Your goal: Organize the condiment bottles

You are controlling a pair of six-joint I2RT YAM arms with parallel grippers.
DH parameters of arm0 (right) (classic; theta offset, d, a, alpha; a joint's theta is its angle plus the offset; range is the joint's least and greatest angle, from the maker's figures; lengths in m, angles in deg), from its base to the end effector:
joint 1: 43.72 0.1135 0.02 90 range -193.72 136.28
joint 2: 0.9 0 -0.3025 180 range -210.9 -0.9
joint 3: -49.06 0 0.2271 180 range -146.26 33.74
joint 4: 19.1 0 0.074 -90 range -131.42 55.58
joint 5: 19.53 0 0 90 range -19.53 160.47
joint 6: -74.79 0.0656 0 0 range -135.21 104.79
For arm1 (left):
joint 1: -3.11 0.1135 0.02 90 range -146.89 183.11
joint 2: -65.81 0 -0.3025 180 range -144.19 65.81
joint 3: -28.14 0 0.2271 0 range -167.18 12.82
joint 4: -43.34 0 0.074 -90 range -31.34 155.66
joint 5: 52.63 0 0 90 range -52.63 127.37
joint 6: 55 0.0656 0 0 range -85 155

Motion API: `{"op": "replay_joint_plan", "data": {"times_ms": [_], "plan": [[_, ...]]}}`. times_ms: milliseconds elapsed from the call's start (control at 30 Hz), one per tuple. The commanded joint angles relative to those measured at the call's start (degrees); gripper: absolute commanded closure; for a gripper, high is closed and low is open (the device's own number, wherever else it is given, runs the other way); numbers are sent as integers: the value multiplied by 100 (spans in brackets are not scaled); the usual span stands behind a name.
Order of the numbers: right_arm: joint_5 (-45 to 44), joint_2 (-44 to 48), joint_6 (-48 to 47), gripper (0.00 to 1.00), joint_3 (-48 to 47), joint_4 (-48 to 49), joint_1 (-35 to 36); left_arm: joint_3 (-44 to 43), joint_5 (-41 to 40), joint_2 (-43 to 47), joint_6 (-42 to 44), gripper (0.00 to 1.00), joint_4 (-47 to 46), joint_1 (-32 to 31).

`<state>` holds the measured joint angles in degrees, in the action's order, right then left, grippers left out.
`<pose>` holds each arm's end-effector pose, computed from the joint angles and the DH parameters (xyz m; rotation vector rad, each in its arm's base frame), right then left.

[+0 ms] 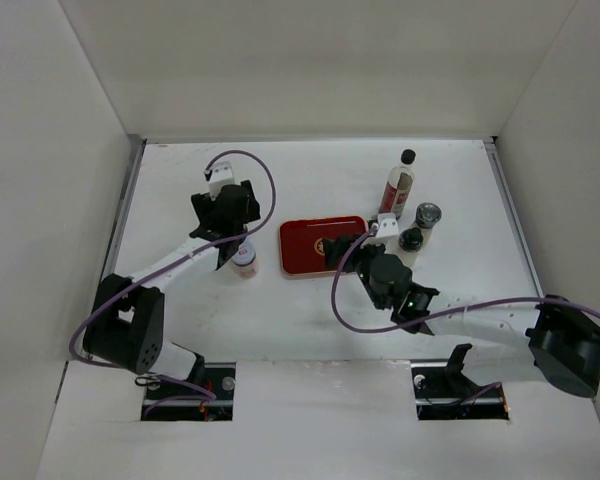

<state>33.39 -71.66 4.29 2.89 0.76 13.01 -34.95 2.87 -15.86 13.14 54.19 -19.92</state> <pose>0.1717 0.1896 0.2942 -0.0421 1.6581 0.4824 0.2934 -0.0843 0.2775 -0.3350 1.9615 0.1253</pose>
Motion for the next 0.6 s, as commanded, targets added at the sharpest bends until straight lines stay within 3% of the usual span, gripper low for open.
{"op": "replay_joint_plan", "data": {"times_ms": [0,133,467,567], "plan": [[60,194,53,14,97,367,-96,-355,338,-147,60,12,-186,92],[61,177,53,14,79,340,-114,-338,365,-314,42,17,-264,127],[96,194,123,13,150,332,-316,-330,330,-8,95,58,-309,207],[210,159,194,13,115,297,-307,-242,260,326,104,61,-528,189]]}}
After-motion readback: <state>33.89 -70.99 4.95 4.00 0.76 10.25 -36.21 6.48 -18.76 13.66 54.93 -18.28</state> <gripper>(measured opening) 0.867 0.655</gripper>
